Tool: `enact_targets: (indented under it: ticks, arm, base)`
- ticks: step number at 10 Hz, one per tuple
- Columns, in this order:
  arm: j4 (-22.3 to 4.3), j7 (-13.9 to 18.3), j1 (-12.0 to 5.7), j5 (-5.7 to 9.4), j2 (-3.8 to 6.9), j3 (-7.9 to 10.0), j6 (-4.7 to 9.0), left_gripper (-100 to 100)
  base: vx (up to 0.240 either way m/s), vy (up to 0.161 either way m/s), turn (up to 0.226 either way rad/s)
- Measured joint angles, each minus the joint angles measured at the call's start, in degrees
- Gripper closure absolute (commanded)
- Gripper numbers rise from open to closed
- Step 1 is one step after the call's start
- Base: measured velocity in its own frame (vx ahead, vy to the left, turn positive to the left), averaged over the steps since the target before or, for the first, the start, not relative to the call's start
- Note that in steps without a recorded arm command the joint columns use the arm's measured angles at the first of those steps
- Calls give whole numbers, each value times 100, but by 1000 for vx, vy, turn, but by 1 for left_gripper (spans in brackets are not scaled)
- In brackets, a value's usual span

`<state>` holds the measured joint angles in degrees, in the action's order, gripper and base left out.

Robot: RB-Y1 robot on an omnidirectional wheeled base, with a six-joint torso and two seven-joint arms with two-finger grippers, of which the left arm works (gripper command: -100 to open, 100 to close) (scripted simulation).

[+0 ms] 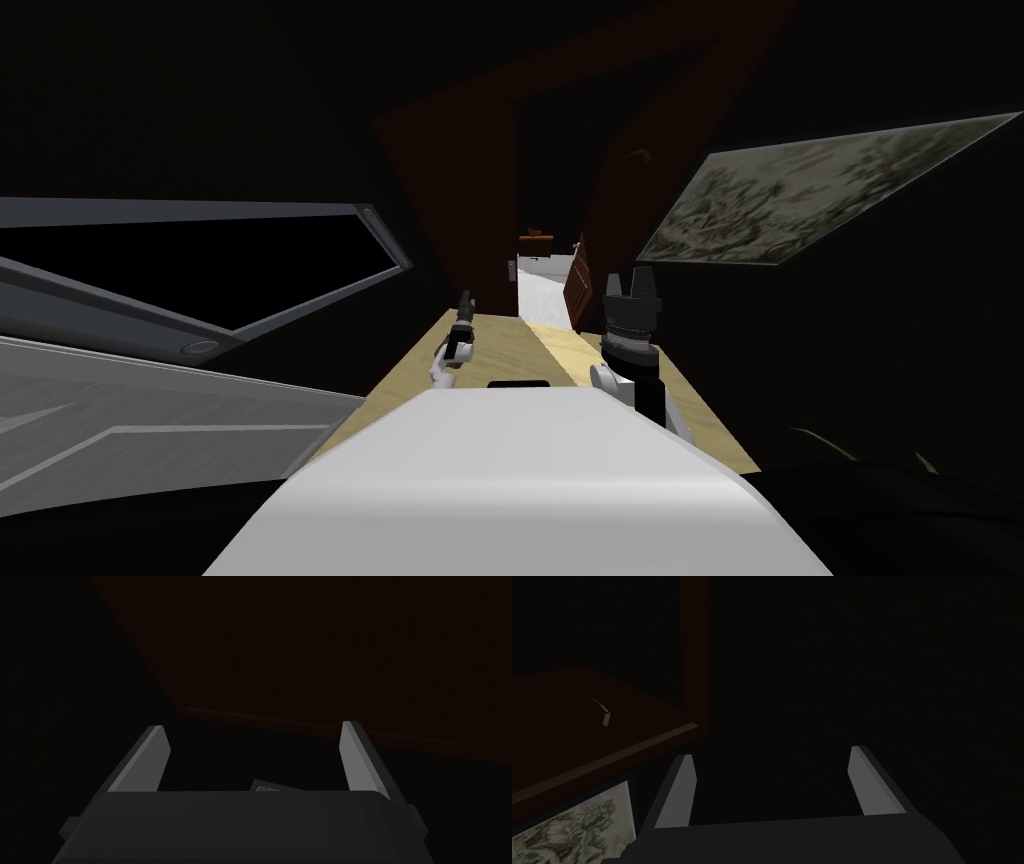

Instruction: Push the door open

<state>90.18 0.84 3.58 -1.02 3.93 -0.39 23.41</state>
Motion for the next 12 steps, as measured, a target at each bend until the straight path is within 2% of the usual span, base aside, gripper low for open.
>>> enact_targets:
  ticks: [5,6,10,12]
  arm:
    - [-736,-5,-458,23,9,-17,22,-100]
    - [-977,-14,-597,27,-4,-16,66,-100]
    - [-1668,-18,-1000,48,-26,-45,97,-100]
    - [-1932,-2,-1179,63,-18,-67,83,-100]
  base:
    - [78,8,-12]
    - [104,24,-16]
    - [106,1,-16]
    - [84,8,-8]
